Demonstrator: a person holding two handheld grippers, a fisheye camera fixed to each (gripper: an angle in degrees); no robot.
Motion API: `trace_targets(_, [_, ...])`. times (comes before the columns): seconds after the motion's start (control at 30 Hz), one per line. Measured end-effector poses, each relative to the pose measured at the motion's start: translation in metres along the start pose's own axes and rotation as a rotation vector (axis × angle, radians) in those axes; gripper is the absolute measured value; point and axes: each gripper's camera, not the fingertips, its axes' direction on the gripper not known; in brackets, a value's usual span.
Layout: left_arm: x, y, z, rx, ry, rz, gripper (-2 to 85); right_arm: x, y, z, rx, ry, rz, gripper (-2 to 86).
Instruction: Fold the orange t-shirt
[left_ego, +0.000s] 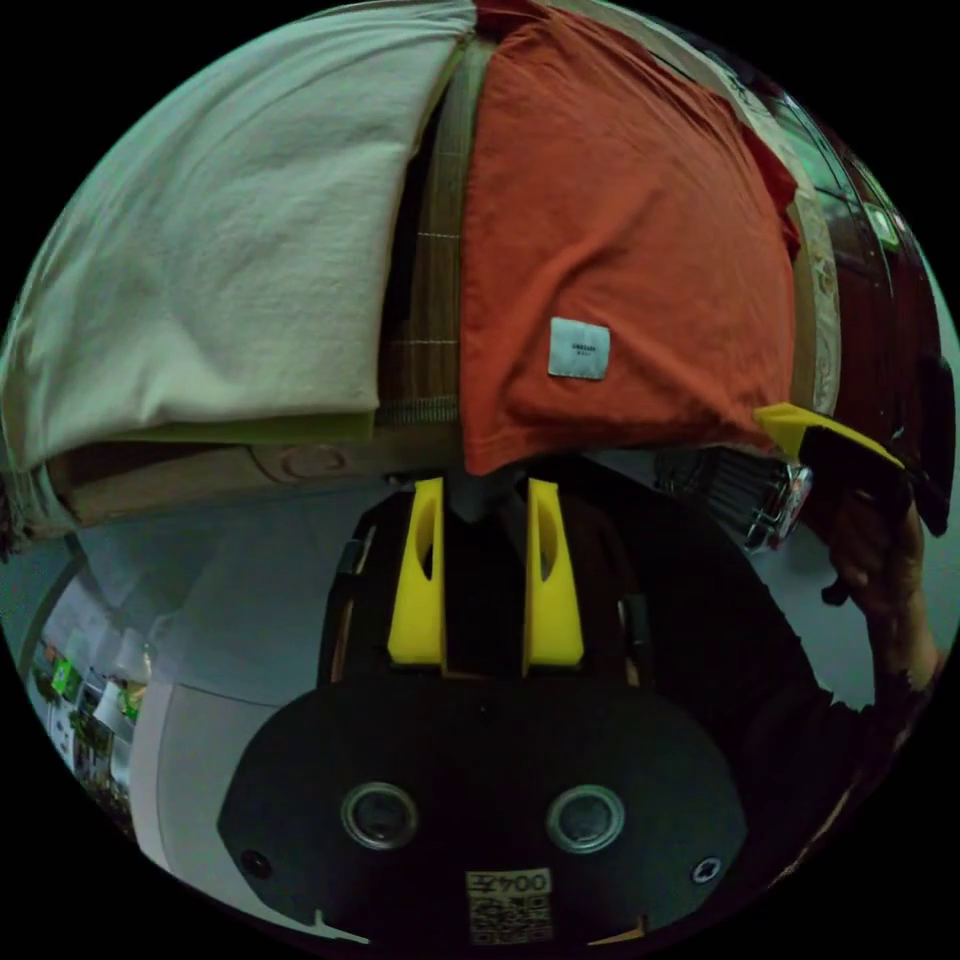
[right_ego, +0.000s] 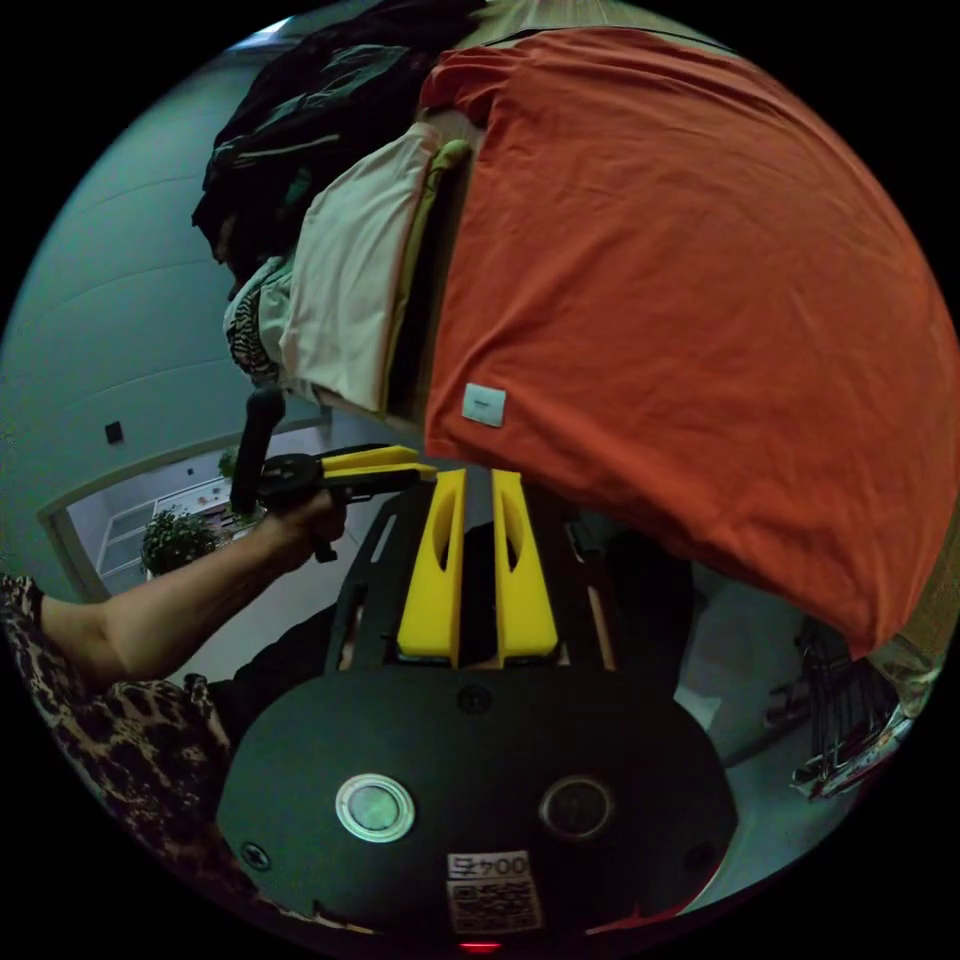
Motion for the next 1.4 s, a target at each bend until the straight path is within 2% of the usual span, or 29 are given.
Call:
trace_targets(0.17, [-0.010, 0.009, 0.006, 0.033, 0.085, -0.060, 11.9, -0.025, -0.011, 0.016, -0.032, 0.035, -0.014, 6.2])
trace_targets(0.33, [-0.014, 0.032, -0.005, 0.072, 0.123, -0.108, 4.2, -0.050, -0.023, 0.027, -0.051, 0.056, -0.031, 6.0])
trace_targets(0.47, [-0.012, 0.057, -0.022, 0.119, 0.147, -0.116, 2.8, -0.073, -0.037, 0.046, -0.113, 0.061, -0.038, 7.5])
trace_targets(0.67, [0.026, 0.100, -0.056, 0.231, 0.065, 0.044, 2.0, -0.108, -0.059, 0.072, -0.210, 0.034, -0.008, 11.5])
trace_targets(0.8, [0.060, 0.124, -0.072, 0.290, 0.016, 0.149, 2.3, -0.130, -0.061, 0.089, -0.290, 0.146, 0.013, 13.1])
trace_targets(0.87, [0.073, 0.133, -0.077, 0.291, 0.004, 0.181, 2.4, -0.136, -0.059, 0.094, -0.316, 0.189, 0.010, 11.8])
trace_targets(0.9, [0.080, 0.139, -0.080, 0.300, 0.021, 0.196, 2.4, -0.139, -0.056, 0.094, -0.320, 0.227, 0.006, 7.4])
trace_targets(1.0, [0.098, 0.151, -0.091, 0.326, 0.044, 0.254, 2.3, -0.144, -0.045, 0.086, -0.302, 0.248, -0.006, 1.1])
trace_targets(1.17, [0.109, 0.164, -0.117, 0.377, 0.146, 0.335, 3.3, -0.135, -0.024, 0.039, -0.137, 0.127, 0.086, -0.6])
trace_targets(1.23, [0.109, 0.168, -0.125, 0.352, 0.200, 0.365, 5.5, -0.133, -0.016, 0.008, -0.046, 0.058, 0.103, -0.7])
trace_targets(1.4, [0.110, 0.181, -0.136, 0.347, 0.205, 0.381, 14.6, -0.141, 0.008, -0.090, 0.164, -0.117, 0.097, -0.9])
